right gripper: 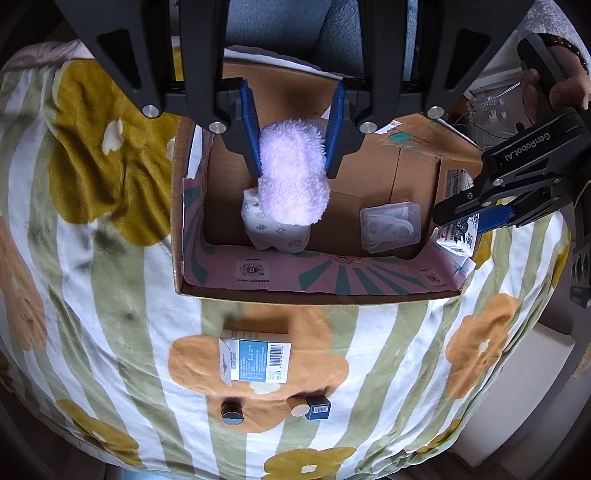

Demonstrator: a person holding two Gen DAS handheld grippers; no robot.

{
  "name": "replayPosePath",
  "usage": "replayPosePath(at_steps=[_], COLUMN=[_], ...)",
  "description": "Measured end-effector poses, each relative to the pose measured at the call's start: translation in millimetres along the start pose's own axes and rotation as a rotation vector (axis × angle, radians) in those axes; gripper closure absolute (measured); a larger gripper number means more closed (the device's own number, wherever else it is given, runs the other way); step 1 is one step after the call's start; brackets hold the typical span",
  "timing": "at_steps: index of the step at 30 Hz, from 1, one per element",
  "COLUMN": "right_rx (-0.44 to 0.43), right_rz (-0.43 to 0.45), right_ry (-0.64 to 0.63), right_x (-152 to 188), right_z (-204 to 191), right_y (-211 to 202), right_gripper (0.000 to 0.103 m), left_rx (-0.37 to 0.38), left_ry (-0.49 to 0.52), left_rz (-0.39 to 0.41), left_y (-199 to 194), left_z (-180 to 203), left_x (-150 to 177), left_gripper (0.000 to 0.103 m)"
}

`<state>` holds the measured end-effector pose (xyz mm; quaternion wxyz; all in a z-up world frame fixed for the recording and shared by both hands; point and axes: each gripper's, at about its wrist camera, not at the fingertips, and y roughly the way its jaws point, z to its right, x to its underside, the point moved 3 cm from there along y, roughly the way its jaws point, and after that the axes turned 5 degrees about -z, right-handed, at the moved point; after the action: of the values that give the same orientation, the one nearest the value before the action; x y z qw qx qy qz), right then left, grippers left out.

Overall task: Organize objects
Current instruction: 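Open both tools to drop the pink sock roll and tissue pack into the box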

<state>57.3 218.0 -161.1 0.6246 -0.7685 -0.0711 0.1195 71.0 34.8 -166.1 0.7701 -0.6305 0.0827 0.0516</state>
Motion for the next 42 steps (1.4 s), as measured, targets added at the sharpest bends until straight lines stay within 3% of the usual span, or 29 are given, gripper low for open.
replayPosePath(at_steps=[1, 2, 3, 5, 8, 9, 11, 31, 42], right_rx=[0.016, 0.025, 0.025, 0.022, 0.007, 0.0, -0.016, 0.019, 0.002], right_rz=[0.007, 0.018, 0.023, 0.025, 0.055, 0.063, 0.069, 0.06, 0.109], right_ry=[0.001, 0.003, 0.005, -0.007, -0.011, -0.011, -0.009, -0.046, 0.023], right_x=[-1, -2, -2, -3, -4, -4, -5, -18, -51], right_z=[1, 2, 3, 6, 8, 9, 10, -4, -7], right_y=[0, -1, -1, -3, -6, -6, -6, -10, -30], right_gripper=[0.056, 0.045, 0.03, 0.018, 0.015, 0.007, 0.001, 0.001, 0.001], left_rx=[-0.014, -0.017, -0.014, -0.012, 0.0, 0.001, 0.002, 0.02, 0.01], left_ry=[0.007, 0.012, 0.017, 0.016, 0.003, -0.001, -0.006, 0.035, 0.116], left_rz=[0.008, 0.021, 0.02, 0.018, 0.006, 0.002, -0.003, -0.003, 0.074], left_y=[-1, -3, -3, -3, -1, -1, 1, -4, -30], left_z=[1, 2, 3, 4, 2, 1, 0, -9, -21], left_x=[-1, -2, -1, -1, 0, 2, 2, -20, -71], left_gripper=[0.004, 0.0, 0.0, 0.0, 0.0, 0.0, 0.0, 0.0, 0.0])
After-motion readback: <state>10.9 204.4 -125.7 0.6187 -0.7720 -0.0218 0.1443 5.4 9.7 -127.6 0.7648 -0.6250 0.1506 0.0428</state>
